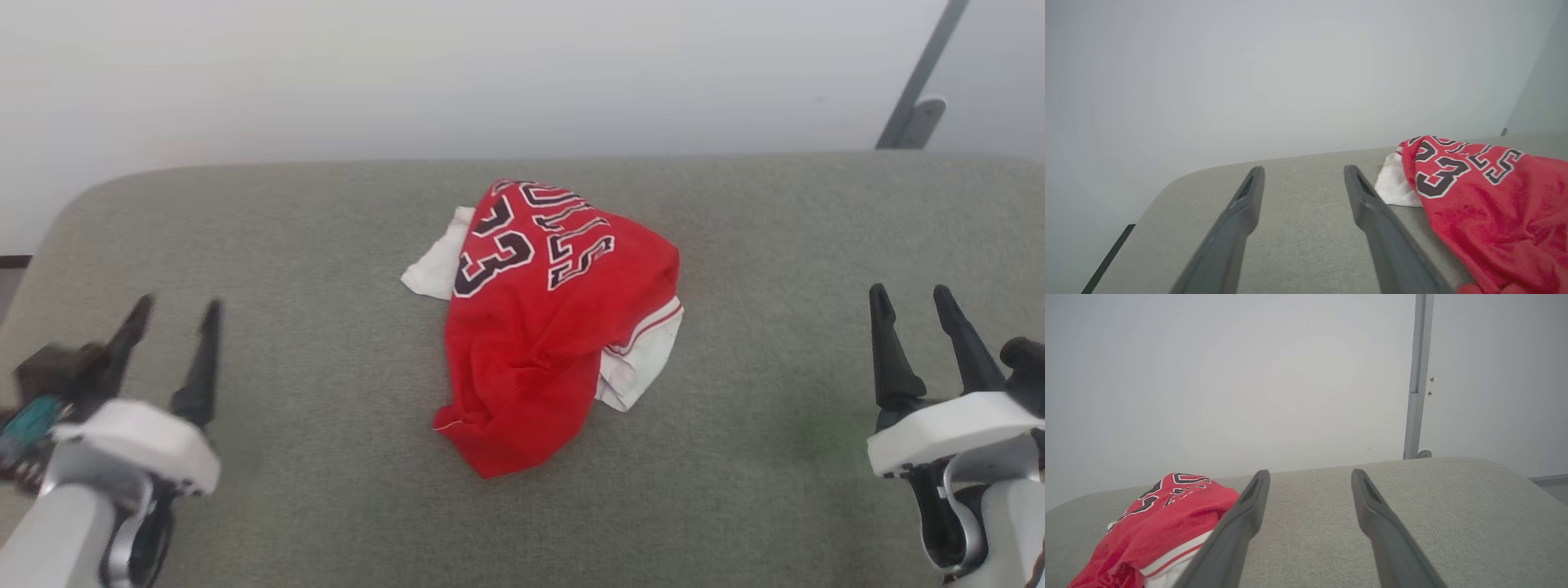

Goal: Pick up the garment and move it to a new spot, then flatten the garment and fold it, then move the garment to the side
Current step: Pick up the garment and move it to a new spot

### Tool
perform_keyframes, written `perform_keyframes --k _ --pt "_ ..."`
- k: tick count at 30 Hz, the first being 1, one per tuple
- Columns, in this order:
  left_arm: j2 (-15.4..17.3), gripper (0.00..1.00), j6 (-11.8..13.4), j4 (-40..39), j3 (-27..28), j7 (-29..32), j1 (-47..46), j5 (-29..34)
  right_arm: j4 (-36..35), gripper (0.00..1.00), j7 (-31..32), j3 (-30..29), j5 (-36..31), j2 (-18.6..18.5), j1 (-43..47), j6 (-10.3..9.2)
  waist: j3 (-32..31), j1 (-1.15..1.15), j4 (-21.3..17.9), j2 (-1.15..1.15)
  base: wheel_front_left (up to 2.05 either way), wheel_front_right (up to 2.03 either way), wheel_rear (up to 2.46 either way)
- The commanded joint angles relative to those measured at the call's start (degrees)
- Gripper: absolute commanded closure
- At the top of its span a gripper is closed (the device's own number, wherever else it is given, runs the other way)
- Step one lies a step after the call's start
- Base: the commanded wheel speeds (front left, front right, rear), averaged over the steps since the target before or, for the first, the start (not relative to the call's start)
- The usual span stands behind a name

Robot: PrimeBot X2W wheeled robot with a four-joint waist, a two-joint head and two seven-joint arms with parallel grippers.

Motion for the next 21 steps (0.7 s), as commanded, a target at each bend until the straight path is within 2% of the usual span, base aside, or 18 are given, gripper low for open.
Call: perform_keyframes --k 1,7,13,21 --pt "0.3 0.00 0.3 0.1 0.8 -1.0 1.7 -0.3 -0.4 0.00 0.4 -0.2 -0.1 0.2 0.8 -0.02 -1.2 0.00 1.0 0.00 0.00 0.00 0.00" --pt "1.4 0.00 0.9 -0.2 5.4 -3.7 8.5 -1.6 -1.5 0.00 1.1 -1.5 -1.2 1.0 2.8 -0.02 -3.1 0.00 2.7 0.00 0.00 0.00 0.00" --pt "0.6 0.00 -0.7 -2.1 8.7 -4.3 14.1 -2.0 -2.4 0.00 1.8 -2.1 -1.1 1.7 4.6 -0.02 -4.3 0.00 3.9 0.00 0.00 0.00 0.00" --pt "-1.1 0.00 -2.1 -4.2 11.9 -4.2 16.5 -0.7 -3.3 0.00 2.6 -2.4 -1.3 2.3 5.8 -0.02 -4.4 0.00 4.8 0.00 0.00 0.00 0.00"
